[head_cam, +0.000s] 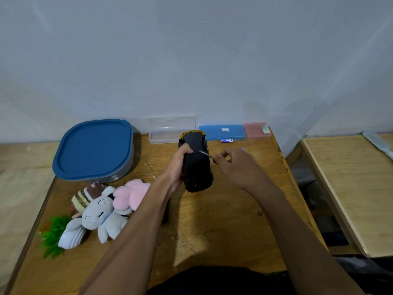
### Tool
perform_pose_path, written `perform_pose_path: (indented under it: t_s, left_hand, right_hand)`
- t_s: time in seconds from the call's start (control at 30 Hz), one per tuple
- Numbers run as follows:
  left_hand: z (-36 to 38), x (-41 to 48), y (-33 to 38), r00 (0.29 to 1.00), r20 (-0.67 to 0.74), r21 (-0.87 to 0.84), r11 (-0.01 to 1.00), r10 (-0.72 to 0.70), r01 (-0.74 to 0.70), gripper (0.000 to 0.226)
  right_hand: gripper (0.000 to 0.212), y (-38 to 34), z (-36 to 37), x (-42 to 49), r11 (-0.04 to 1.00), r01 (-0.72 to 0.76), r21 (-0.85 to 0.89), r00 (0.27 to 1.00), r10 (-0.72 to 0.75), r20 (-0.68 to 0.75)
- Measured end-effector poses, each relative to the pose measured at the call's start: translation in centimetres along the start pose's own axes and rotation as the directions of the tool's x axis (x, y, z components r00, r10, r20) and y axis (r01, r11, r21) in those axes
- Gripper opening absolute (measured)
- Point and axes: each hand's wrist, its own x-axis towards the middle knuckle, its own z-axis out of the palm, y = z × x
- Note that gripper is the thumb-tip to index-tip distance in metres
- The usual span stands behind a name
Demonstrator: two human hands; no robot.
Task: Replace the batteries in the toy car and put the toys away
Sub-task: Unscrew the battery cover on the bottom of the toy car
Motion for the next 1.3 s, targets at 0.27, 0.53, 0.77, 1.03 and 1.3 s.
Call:
perform_pose_path:
  t_s: [0.27, 0.53, 0.77, 1.03, 1.3]
  left_hand:
    - [0.1, 0.0, -0.3, 0.997, 0.039, 0.021, 0.998, 0.066, -0.067, 0.037]
    - [0.0, -0.1, -0.3, 0.990, 0.079, -0.003, 0.993, 0.114, -0.114, 0.035]
    - [0.0, 0.2, -0.6, 0.989, 0.069, 0.033, 0.991, 0.127, -0.129, 0.048]
    - [0.2, 0.4, -0.9, 0.987, 0.007, -0.014, 0.987, 0.160, -0.160, 0.042]
    - [0.0, 0.1, -0.8, 0.996, -0.007, -0.058, 0.994, 0.089, -0.089, 0.045]
  right_hand:
    - [0.033, -3.1, -1.2, -0.7, 0.968, 0.003, -0.251, 0.996, -0.027, -0.091]
    - [0.028, -3.8, -1.4, -0.7, 0.957, 0.034, -0.287, 0.993, -0.064, -0.097]
    - [0.028, -3.5, -1.6, -0.4, 0.941, 0.019, -0.337, 0.992, -0.061, -0.115]
    - [0.027, -3.7, -1.7, -0.6, 0.950, 0.053, -0.309, 0.989, -0.092, -0.113]
    - [0.027, -3.5, -1.5, -0.9, 0.941, 0.078, -0.328, 0.988, -0.116, -0.099]
